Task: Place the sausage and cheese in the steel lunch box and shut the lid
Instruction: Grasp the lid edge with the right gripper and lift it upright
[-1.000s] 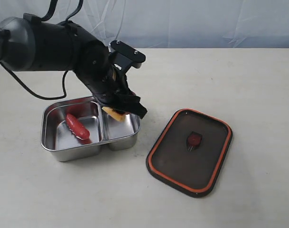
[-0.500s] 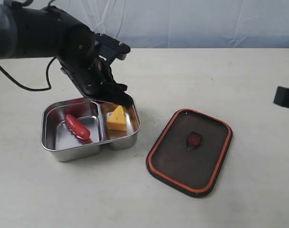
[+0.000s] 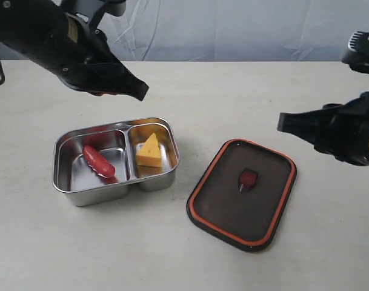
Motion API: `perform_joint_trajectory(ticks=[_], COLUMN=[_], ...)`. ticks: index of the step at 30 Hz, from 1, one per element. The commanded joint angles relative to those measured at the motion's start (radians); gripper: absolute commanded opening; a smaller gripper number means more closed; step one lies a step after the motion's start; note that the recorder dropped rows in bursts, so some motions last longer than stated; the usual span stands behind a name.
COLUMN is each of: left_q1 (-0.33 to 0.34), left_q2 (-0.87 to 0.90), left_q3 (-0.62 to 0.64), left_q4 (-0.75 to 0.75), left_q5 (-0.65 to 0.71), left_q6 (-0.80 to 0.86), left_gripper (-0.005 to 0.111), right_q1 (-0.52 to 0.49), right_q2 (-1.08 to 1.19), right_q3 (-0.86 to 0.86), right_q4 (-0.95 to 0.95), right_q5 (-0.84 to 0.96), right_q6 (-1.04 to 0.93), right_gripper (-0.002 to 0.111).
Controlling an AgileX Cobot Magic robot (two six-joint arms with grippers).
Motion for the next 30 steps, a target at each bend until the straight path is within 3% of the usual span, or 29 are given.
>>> perform_joint_trajectory(ticks=[1, 8, 19, 23, 30], left_q1=[0.0, 0.0, 0.0, 0.0, 0.0], left_q2=[-0.07, -0.112, -0.111, -0.111, -0.111], left_q3=[0.049, 0.112, 0.139, 0.139, 0.139], left_q4=[0.009, 0.01, 0.026, 0.036, 0.043], left_q5=[0.024, 0.042, 0.046, 0.046, 0.048], left_q6=[-0.008, -0.008, -0.008, -0.008, -0.01], left_gripper=[0.0, 0.0, 0.0, 0.0, 0.0], right_q1=[-0.165, -0.336, -0.474, -0.474, -0.474], right_q2=[0.108, 0.315, 0.629, 0.692, 0.77], right_q3=[-0.053, -0.176, -0.322, -0.324, -0.324], right_q4=[-0.017, 0.153, 0.719, 0.825, 0.831], right_q5=[-0.212, -0.229, -0.052, -0.067, -0.075], right_q6=[-0.04, -0.324, -0.916, -0.979, -0.98], right_gripper=[0.031, 0.031, 0.031, 0.031, 0.031])
